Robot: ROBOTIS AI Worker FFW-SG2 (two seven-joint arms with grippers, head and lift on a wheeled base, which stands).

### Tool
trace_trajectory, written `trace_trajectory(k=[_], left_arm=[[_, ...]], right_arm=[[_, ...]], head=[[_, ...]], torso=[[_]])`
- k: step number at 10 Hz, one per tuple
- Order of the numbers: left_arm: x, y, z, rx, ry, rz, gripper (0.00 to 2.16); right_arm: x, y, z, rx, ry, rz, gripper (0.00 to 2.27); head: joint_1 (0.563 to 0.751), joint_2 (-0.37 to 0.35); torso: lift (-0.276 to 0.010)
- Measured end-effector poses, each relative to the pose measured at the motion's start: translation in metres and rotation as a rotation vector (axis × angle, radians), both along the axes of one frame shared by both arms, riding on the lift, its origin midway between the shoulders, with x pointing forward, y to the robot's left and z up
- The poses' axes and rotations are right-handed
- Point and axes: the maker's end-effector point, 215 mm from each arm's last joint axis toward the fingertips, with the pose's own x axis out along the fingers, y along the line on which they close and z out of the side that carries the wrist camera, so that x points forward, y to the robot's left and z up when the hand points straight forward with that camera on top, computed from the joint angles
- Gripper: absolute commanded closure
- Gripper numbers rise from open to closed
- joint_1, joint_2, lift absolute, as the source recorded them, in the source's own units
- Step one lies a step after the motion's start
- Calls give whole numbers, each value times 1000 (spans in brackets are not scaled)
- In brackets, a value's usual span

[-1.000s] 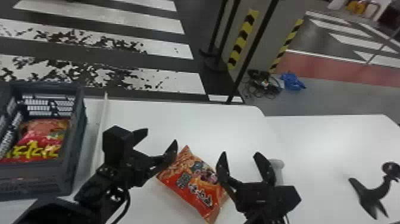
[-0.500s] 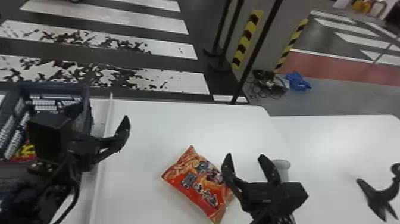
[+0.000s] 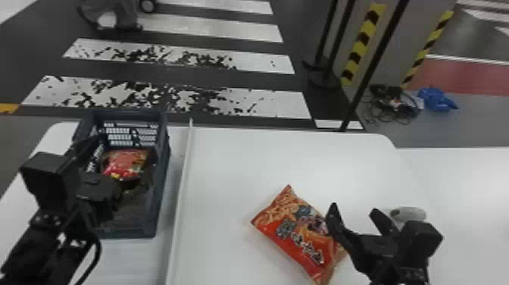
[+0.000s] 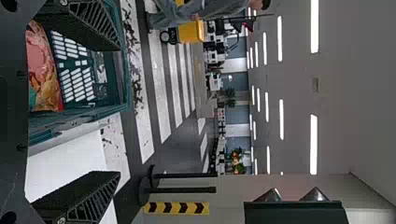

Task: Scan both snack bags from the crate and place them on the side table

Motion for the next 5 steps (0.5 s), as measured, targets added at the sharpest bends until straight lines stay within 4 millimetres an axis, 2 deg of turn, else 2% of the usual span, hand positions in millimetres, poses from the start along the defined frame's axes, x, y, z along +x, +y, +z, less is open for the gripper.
trace_trajectory(k=[2, 5], left_arm=[[-9, 11, 2, -16, -22, 18, 39], [-12, 26, 0, -33, -19, 41, 39]], right_arm=[[-6, -10, -33, 114, 124, -6, 53], [-15, -14, -61, 186, 252, -7, 53]], head=[[695, -150], [695, -139]], torso=[[-98], [-98]])
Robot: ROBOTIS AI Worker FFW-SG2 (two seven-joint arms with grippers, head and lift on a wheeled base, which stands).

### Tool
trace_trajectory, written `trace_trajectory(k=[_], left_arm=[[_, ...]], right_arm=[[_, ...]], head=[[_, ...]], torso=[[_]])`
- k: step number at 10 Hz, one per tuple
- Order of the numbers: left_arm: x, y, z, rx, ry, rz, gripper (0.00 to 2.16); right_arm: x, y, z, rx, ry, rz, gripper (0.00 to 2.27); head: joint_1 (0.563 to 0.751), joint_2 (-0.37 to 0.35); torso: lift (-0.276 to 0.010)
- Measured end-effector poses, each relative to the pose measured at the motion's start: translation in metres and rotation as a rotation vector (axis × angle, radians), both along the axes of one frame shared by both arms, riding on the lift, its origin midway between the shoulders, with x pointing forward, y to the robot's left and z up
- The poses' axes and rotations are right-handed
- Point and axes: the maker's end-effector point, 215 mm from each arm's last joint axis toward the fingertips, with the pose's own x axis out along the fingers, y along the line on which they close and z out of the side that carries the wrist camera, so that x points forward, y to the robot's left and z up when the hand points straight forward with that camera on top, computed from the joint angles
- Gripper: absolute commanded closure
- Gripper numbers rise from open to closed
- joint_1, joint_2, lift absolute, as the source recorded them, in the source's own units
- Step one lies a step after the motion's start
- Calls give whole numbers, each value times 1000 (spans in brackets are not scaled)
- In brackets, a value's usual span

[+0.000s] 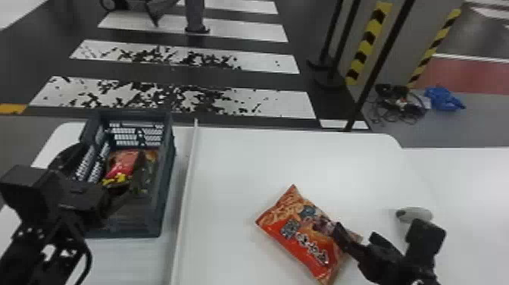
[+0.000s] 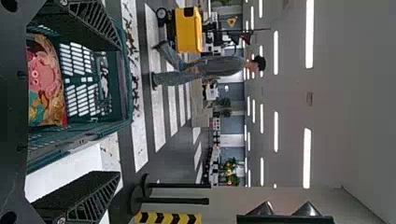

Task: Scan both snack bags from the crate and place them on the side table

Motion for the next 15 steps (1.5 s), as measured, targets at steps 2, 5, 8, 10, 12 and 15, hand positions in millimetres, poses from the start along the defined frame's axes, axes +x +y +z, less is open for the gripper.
trace_trajectory(k=[2, 5, 8, 10, 12, 15], left_arm=[[-2, -2, -4, -3, 10, -8, 39], [-2, -6, -7, -6, 16, -16, 39], [-3, -7, -9, -4, 19, -20, 39], [-3, -6, -10, -2, 21, -20, 39], [-3, -6, -12, -4, 25, -21, 39], [-3, -6, -16, -5, 32, -20, 39]], right_arm=[[-4, 7, -11, 70, 59, 18, 53], [-10, 11, -20, 139, 113, 29, 53], [-9, 13, -24, 234, 149, 33, 252], [-8, 16, -29, 331, 167, 47, 1119], [-11, 20, -33, 435, 185, 68, 2243], [-14, 21, -28, 487, 175, 82, 2243]], head=[[695, -133], [695, -134], [695, -133], [695, -129], [695, -123], [695, -121]], torso=[[-98], [-98], [-98], [-98], [-98], [-98]])
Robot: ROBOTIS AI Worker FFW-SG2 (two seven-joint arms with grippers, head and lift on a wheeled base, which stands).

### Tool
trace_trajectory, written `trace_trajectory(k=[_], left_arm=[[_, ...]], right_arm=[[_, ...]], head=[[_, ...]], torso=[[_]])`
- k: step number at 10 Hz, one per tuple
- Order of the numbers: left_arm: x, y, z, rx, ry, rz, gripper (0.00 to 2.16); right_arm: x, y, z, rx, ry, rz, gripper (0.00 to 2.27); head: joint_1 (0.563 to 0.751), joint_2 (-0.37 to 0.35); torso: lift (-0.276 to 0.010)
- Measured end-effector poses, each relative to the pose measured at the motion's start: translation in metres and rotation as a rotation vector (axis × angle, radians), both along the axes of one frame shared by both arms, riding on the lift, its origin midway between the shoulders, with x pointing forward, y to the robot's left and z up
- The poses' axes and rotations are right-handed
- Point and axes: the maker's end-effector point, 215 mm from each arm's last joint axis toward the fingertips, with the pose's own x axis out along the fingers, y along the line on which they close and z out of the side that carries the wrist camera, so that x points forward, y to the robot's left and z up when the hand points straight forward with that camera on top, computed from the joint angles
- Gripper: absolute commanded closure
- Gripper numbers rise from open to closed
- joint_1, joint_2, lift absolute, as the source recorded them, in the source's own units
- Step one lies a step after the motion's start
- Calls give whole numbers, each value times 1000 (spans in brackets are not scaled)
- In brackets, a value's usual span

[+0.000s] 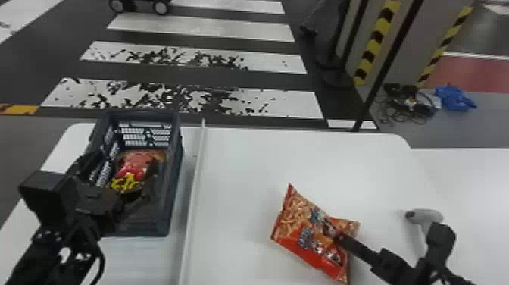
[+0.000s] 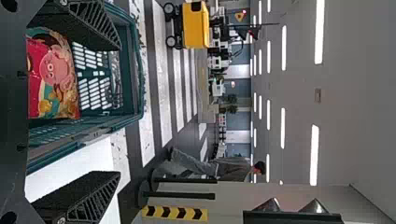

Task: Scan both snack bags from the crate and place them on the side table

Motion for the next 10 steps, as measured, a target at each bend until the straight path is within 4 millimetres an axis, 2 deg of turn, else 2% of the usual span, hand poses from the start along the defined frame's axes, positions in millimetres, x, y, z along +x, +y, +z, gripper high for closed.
trace_trajectory(k=[2, 5, 8, 10], left_arm=[[0, 0, -2, 1, 4, 2, 39], [0, 0, -3, 0, 5, 3, 39], [-1, 0, 0, 1, 0, 1, 39], [0, 0, 4, 0, -8, 4, 39]], right_arm=[[16, -23, 24, -79, -96, -47, 2243], [52, -57, 93, -328, -341, -128, 2246], [76, -49, 174, -565, -550, -138, 2243], [83, -8, 236, -850, -756, -95, 2243]], head=[[695, -140], [695, -178], [695, -169], [695, -137]], torso=[[-98], [-98], [-98], [-98]])
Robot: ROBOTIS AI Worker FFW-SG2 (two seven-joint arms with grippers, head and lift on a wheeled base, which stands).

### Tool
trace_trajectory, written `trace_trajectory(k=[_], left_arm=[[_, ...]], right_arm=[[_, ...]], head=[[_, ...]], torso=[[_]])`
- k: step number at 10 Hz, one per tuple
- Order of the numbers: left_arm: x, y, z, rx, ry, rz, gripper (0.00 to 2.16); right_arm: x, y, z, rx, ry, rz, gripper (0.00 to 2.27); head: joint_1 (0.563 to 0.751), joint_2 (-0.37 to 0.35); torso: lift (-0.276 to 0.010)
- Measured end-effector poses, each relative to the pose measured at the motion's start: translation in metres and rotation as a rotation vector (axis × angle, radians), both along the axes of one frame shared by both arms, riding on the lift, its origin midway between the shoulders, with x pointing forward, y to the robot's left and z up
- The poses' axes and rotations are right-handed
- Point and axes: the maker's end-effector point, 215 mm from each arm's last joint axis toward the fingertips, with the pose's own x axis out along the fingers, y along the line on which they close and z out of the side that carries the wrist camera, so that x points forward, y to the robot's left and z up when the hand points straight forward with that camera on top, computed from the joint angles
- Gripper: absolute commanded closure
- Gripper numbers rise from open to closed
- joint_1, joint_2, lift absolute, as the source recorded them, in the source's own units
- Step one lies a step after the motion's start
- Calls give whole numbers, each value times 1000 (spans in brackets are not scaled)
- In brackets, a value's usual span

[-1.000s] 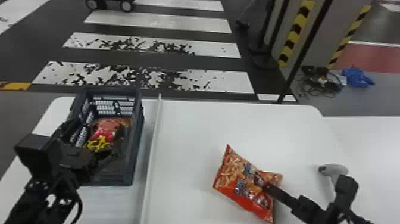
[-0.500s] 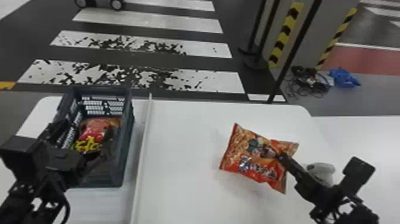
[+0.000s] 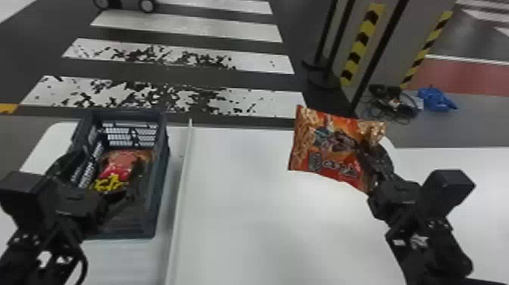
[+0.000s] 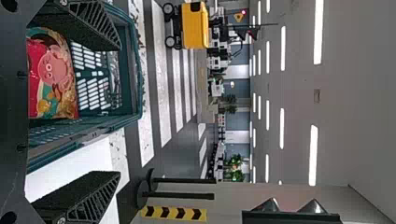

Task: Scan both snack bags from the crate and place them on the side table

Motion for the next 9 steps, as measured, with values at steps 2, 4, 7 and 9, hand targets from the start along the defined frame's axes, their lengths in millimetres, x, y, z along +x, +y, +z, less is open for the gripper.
trace_trajectory(k=[2, 4, 7, 9], left_arm=[[1, 2, 1, 1, -2, 4, 39], [1, 3, 1, 2, -3, 6, 39], [3, 3, 0, -3, 0, 6, 39], [4, 1, -1, -7, 1, 3, 39]], right_arm=[[-7, 60, 27, -293, -151, 35, 2243], [-20, 116, 18, -530, -248, 85, 2243], [-36, 165, -47, -879, -274, 163, 2246], [-34, 160, -107, -1082, -192, 189, 2246]], head=[[695, -63], [695, 11], [695, 75], [695, 69]], torso=[[-98], [-98], [-98], [-98]])
